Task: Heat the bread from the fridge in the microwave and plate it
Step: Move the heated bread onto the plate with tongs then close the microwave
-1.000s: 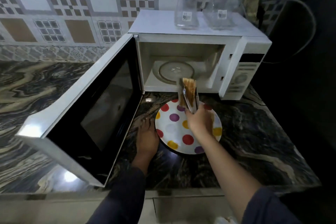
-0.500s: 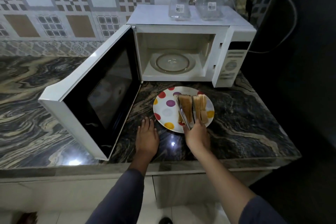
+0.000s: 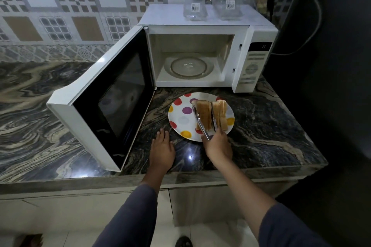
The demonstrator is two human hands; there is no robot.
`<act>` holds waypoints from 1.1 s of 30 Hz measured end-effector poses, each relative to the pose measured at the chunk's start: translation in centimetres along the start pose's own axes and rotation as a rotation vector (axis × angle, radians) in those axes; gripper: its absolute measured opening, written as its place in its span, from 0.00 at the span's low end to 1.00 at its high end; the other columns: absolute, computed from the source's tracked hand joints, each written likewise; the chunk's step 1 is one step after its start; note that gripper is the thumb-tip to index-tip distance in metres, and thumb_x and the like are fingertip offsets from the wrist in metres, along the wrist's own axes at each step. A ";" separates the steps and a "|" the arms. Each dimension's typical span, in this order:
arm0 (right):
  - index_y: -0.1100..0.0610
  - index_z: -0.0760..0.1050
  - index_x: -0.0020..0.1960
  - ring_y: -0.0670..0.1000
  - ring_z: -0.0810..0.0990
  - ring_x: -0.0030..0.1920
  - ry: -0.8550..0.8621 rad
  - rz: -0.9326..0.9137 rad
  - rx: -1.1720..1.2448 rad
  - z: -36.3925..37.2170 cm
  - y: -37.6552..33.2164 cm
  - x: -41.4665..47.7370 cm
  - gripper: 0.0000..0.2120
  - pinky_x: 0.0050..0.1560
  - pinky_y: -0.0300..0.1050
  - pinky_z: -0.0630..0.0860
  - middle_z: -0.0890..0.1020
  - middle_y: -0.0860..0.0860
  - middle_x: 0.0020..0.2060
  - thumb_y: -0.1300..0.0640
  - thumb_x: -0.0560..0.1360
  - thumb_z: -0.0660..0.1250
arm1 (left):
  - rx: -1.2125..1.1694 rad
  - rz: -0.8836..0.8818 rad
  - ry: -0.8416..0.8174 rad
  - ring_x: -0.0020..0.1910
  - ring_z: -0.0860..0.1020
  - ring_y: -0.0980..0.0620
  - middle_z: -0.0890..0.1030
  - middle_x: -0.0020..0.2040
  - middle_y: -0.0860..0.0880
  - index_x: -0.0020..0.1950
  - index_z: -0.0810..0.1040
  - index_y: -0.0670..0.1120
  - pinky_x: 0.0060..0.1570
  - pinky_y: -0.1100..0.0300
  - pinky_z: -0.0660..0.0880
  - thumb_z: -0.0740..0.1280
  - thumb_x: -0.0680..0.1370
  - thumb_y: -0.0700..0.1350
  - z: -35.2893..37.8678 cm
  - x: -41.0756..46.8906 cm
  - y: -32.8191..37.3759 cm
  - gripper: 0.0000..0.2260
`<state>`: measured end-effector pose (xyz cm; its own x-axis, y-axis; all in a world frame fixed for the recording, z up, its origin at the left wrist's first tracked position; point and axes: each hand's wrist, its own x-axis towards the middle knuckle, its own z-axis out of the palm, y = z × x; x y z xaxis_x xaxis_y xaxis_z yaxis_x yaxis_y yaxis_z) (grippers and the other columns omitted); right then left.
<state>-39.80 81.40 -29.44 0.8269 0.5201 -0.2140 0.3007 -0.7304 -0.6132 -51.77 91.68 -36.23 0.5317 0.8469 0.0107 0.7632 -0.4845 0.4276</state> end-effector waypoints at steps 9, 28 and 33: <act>0.58 0.54 0.74 0.61 0.73 0.62 0.006 -0.032 -0.079 0.2 2.4 -3.4 0.32 0.52 0.52 0.74 0.65 0.57 0.70 0.48 0.76 0.64 | -0.159 -0.050 -0.037 0.76 0.54 0.44 0.57 0.76 0.40 0.73 0.61 0.38 0.73 0.56 0.53 0.55 0.79 0.38 -0.5 -1.7 0.9 0.22; 0.51 0.78 0.52 0.45 0.69 0.19 -0.389 -0.239 0.713 -5.3 6.7 -6.1 0.06 0.20 0.35 0.64 0.78 0.52 0.31 0.58 0.76 0.66 | -1.590 -0.097 -0.448 0.56 0.78 0.46 0.81 0.54 0.42 0.61 0.75 0.40 0.65 0.48 0.71 0.61 0.79 0.50 -5.0 -4.6 10.8 0.17; 0.55 0.77 0.55 0.44 0.73 0.21 -0.532 -0.234 0.685 -7.1 6.3 -5.7 0.08 0.22 0.35 0.68 0.79 0.51 0.31 0.58 0.76 0.66 | -1.823 -0.088 -0.382 0.49 0.81 0.50 0.81 0.50 0.43 0.54 0.77 0.40 0.50 0.57 0.81 0.64 0.76 0.48 -5.0 -4.6 10.7 0.13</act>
<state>-39.22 70.68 -26.71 0.3989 0.8834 -0.2460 -0.0560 -0.2443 -0.9681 -47.91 83.70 -27.15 0.7577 0.6396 -0.1300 -0.3575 0.5734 0.7372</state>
